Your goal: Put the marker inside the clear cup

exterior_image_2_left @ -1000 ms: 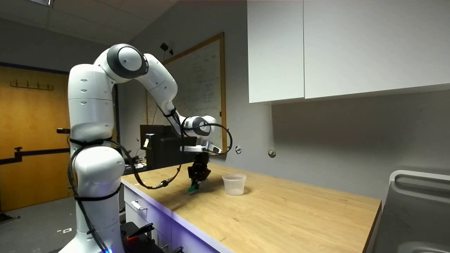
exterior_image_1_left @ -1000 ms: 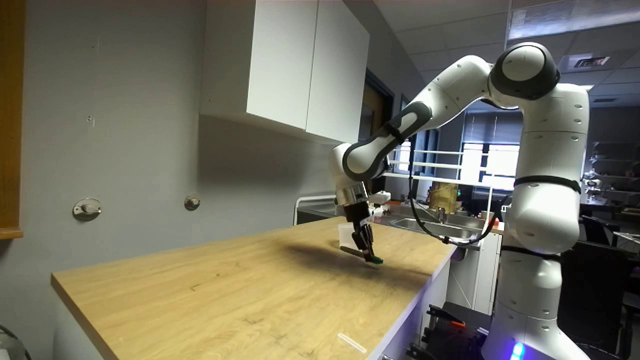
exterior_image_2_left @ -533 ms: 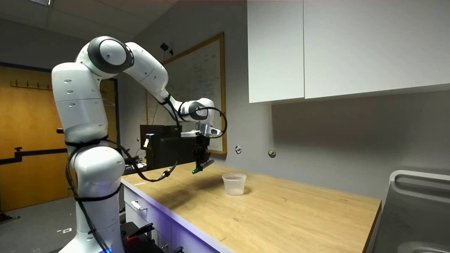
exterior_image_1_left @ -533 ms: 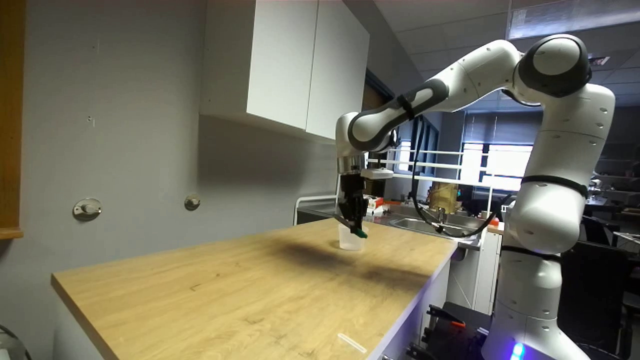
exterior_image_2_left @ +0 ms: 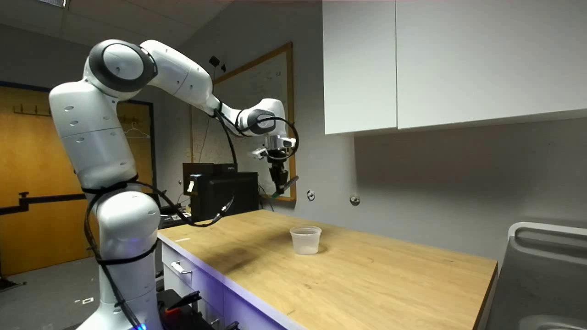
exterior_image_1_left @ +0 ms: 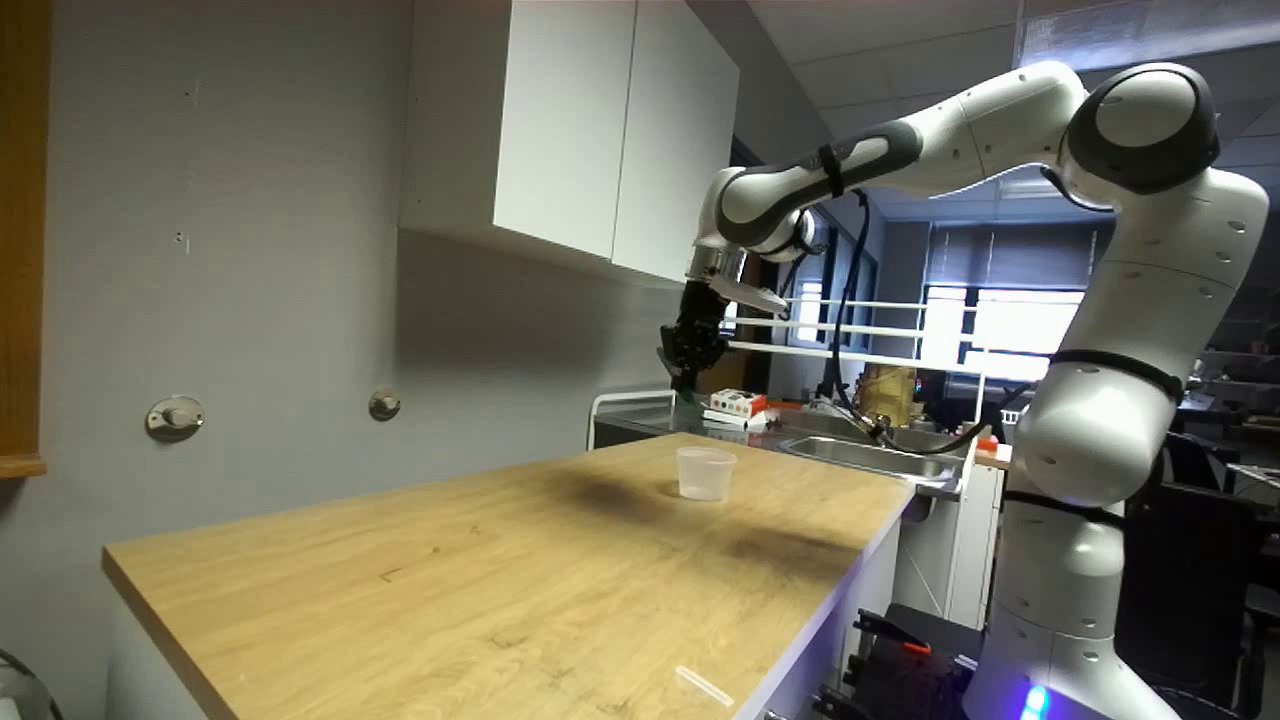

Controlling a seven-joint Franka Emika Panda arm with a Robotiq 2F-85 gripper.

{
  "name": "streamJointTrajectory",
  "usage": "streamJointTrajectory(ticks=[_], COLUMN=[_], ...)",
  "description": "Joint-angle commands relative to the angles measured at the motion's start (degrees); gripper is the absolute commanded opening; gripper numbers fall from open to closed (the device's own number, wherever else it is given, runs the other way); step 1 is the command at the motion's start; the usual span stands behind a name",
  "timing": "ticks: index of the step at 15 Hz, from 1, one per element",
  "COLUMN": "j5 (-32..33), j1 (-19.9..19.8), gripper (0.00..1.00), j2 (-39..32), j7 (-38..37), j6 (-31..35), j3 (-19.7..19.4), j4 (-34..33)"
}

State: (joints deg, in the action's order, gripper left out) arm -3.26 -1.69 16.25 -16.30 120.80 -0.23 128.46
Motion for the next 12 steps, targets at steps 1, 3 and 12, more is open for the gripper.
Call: streamJointTrajectory(ticks=[1, 3, 12], j5=[-0.6, -0.4, -0.2], j1=[-2.8, -4.2, -6.5], gripper=[0.07, 0.07, 0.07], j2=[-3.8, -6.2, -16.0], j7=[-0.6, -0.6, -2.4], j6=[3.0, 4.3, 5.5], j3=[-2.1, -3.4, -6.6], j4=[-4.5, -6.2, -9.1])
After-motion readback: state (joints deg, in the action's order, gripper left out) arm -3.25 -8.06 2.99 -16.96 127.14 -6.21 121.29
